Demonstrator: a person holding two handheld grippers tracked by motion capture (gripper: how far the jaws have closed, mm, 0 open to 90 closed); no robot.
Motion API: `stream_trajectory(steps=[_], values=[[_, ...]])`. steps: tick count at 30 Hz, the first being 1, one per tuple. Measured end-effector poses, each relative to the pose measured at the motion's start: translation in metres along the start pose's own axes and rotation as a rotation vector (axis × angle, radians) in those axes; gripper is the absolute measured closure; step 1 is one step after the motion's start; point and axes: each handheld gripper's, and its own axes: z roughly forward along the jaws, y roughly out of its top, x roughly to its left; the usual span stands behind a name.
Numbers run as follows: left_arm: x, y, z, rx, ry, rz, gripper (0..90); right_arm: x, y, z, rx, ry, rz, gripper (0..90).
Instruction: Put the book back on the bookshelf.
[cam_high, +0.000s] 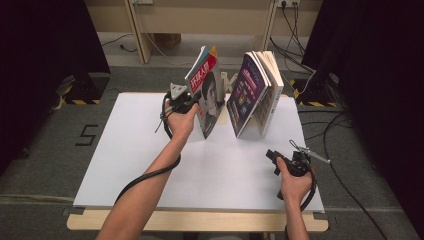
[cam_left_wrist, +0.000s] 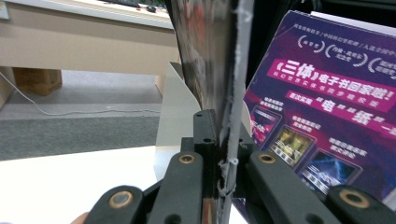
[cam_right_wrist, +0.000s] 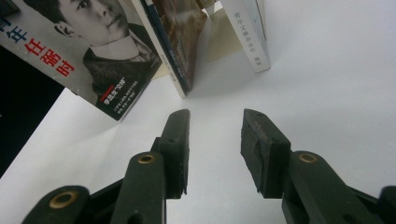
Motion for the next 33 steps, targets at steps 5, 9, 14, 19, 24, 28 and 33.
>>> stream_trajectory(steps=[5,9,14,19,24,28,33], values=[[0.000,0.005,0.006,0.012,0.014,0.033,85.7,0.000,0.000,0.000,0.001,0.001,0.003,62.6],[0.001,0.005,0.008,0.036,0.018,0.069,83.4,-0.001,0.000,0.000,0.003,0.002,0.004,62.5],[0.001,0.003,0.006,0.026,0.014,0.068,80.2,-0.001,0.001,-0.002,-0.008,-0.001,-0.007,62.5],[0.003,0.000,0.004,0.025,-0.002,0.041,72.4,-0.001,0.000,-0.002,-0.003,0.001,0.002,62.5],[0.002,0.001,-0.002,0.020,-0.015,0.019,58.8,0.000,0.001,-0.002,-0.003,-0.002,0.009,62.5],[0.001,0.002,-0.008,0.022,-0.023,0.014,51.3,-0.001,0.001,-0.003,-0.006,-0.003,0.010,62.5],[0.003,0.001,-0.016,0.033,-0.022,0.010,45.7,-0.001,0.001,-0.003,-0.010,-0.004,0.000,62.5]])
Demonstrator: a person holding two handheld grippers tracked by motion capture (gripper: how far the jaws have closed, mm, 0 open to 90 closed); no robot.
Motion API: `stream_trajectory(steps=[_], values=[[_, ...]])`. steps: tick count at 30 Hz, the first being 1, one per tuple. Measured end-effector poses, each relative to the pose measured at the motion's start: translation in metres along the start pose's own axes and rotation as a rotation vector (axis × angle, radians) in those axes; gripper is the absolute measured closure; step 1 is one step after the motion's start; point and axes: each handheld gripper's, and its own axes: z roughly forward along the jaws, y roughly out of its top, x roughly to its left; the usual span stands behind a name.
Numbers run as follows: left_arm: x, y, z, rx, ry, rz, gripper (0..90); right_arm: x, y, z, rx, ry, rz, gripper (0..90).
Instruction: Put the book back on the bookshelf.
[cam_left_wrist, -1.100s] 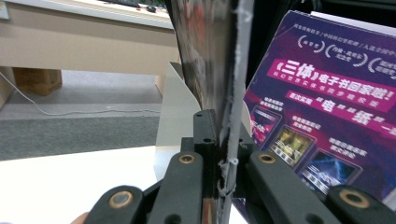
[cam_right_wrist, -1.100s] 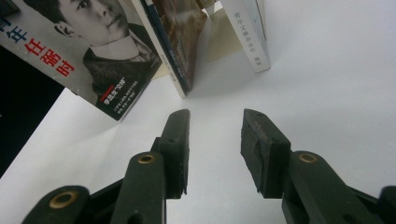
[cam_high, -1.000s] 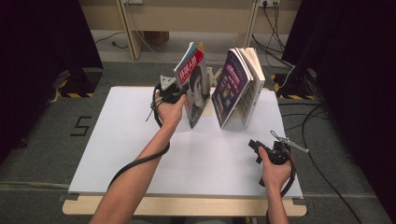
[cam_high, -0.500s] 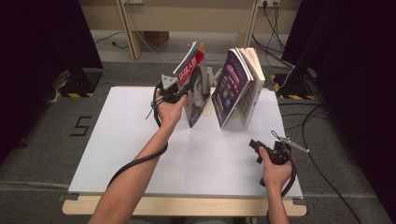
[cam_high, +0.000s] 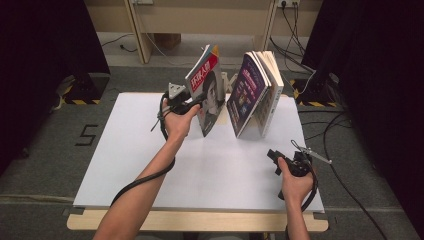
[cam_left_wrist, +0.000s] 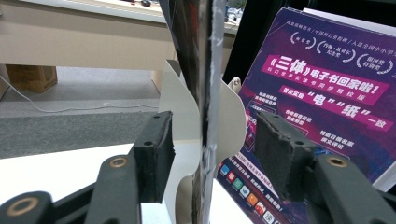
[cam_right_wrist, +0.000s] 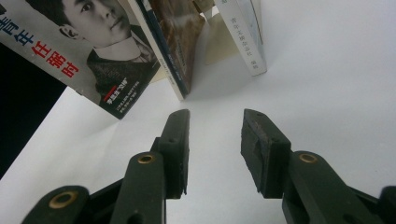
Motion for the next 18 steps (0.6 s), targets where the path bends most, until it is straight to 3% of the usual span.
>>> stream_trajectory(steps=[5,7,9,18], values=[[0.001,-0.003,-0.006,0.019,-0.017,-0.013,42.6,0.000,0.000,0.000,0.001,0.001,-0.004,62.5],[0.002,-0.003,-0.009,0.020,-0.026,-0.022,41.8,0.002,0.000,0.000,0.006,0.003,0.017,62.5],[0.002,-0.005,-0.011,0.027,-0.038,-0.033,40.6,0.000,0.000,0.000,0.001,0.001,-0.001,62.5],[0.003,-0.011,-0.022,0.054,-0.063,-0.031,38.3,0.001,0.000,0.000,0.000,-0.001,-0.003,62.4]])
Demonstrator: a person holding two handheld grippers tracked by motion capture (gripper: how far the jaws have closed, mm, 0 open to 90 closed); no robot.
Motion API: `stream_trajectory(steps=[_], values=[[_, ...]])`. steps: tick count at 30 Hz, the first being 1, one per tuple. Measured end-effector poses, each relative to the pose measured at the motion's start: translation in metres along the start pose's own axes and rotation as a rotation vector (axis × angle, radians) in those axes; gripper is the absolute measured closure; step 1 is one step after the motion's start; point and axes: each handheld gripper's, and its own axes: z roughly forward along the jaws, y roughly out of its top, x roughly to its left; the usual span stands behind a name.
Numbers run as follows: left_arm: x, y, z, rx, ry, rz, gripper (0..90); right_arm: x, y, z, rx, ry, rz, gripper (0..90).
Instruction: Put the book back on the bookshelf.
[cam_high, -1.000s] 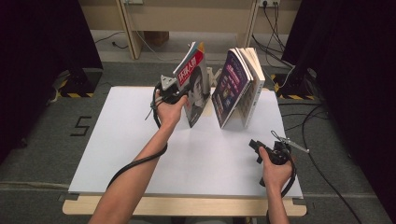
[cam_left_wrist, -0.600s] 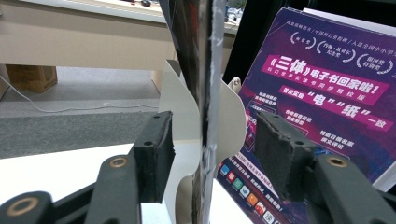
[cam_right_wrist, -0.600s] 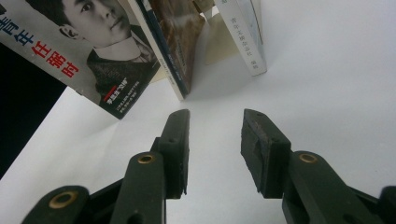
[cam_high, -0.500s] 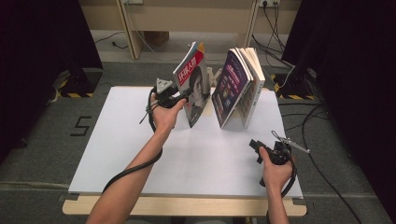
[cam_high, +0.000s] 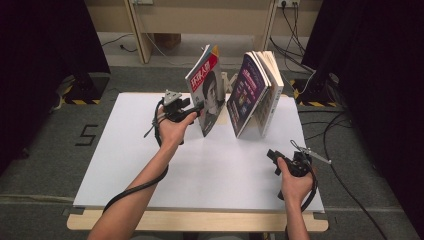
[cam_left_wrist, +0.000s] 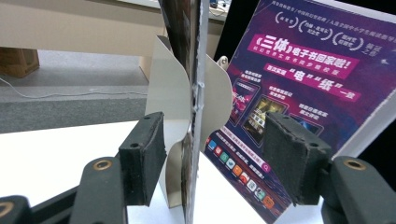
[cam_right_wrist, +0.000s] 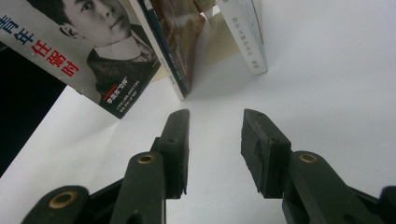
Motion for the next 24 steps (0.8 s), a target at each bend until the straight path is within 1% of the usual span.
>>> stream_trajectory(steps=[2,3,6,10,11,13,15,18,19,20,22,24], values=[[0.000,-0.001,-0.001,0.006,-0.004,-0.003,38.1,0.000,0.000,0.000,0.000,0.000,0.001,62.4],[0.002,-0.003,-0.005,0.013,-0.008,-0.017,37.9,0.000,0.000,0.000,0.001,0.000,0.006,62.3],[0.005,-0.006,-0.012,0.009,-0.006,-0.016,37.6,0.000,0.000,0.000,0.000,-0.002,0.001,62.3],[0.008,-0.010,-0.019,0.016,-0.018,-0.022,37.1,0.001,0.000,0.000,0.001,-0.002,-0.003,62.2],[0.009,-0.010,-0.021,0.017,-0.020,-0.020,36.9,0.002,-0.001,0.000,0.004,-0.001,0.005,62.2],[0.010,-0.011,-0.025,0.016,-0.025,-0.018,36.8,0.002,-0.001,0.001,0.005,0.000,0.005,62.2],[0.013,-0.012,-0.029,0.018,-0.037,-0.034,36.5,0.002,-0.001,0.000,0.004,-0.002,0.005,62.2],[0.019,-0.013,-0.035,0.010,-0.030,-0.027,36.4,0.002,0.000,0.000,0.000,-0.002,0.008,62.1],[0.020,-0.014,-0.038,0.008,-0.028,-0.034,36.4,0.001,0.000,-0.001,0.001,-0.003,0.008,62.1],[0.022,-0.015,-0.039,0.009,-0.029,-0.033,36.3,0.002,0.000,-0.001,0.002,-0.003,0.009,62.1],[0.023,-0.015,-0.041,0.009,-0.028,-0.033,36.3,0.001,-0.001,0.000,-0.002,-0.006,-0.005,62.1],[0.027,-0.017,-0.046,0.010,-0.025,-0.028,36.3,0.002,-0.001,0.000,-0.001,-0.004,-0.003,62.0]])
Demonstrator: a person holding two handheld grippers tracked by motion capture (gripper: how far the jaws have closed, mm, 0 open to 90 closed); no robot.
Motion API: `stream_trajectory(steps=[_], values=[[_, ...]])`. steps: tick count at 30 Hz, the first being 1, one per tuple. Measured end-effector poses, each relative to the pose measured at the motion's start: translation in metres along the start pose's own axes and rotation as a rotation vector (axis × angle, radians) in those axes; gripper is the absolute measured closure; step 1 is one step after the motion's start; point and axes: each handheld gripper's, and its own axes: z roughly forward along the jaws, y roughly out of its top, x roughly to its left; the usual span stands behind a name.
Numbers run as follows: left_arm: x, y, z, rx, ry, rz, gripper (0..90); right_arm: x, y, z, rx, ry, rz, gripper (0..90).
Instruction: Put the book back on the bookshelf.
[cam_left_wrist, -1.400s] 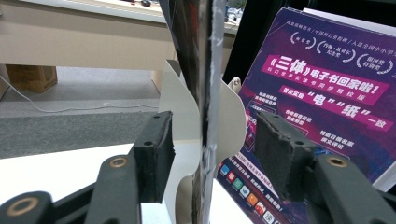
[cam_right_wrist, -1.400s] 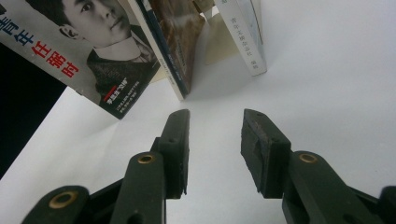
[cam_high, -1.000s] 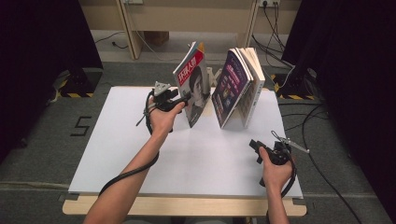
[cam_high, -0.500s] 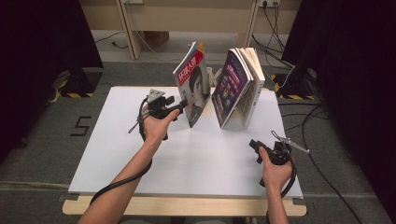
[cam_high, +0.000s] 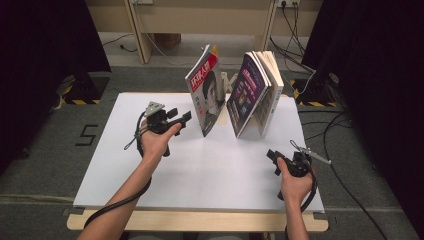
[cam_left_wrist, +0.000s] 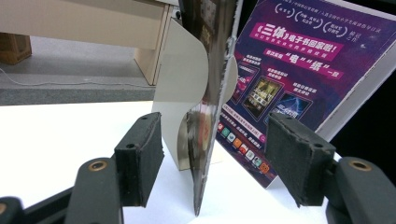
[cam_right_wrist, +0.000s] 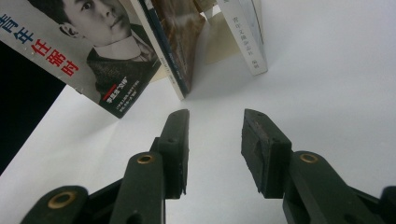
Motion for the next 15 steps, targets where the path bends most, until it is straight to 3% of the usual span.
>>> stream_trajectory(steps=[15], values=[[0.012,-0.008,-0.022,0.011,-0.008,0.011,36.1,0.001,-0.001,0.001,0.004,-0.002,-0.004,61.7]])
